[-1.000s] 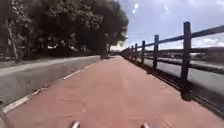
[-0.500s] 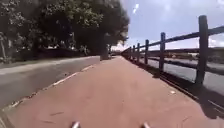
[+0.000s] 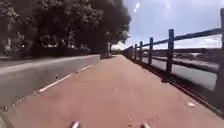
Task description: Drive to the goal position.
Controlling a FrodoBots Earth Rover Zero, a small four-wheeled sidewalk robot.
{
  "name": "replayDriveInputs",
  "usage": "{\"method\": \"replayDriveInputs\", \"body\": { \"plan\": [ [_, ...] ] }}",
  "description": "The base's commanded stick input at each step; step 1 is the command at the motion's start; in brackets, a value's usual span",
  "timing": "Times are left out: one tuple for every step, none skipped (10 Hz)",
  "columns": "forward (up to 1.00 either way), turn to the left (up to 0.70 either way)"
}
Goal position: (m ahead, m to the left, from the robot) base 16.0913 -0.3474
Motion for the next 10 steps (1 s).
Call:
{"method": "replayDriveInputs", "body": {
  "plan": [
    [1.00,0.00],
    [1.00,0.00],
    [1.00,0.00],
    [1.00,0.00],
    [1.00,0.00],
    [1.00,-0.22],
    [1.00,-0.40],
    [1.00,-0.30],
    [1.00,0.00],
    [1.00,0.00]
  ]
}}
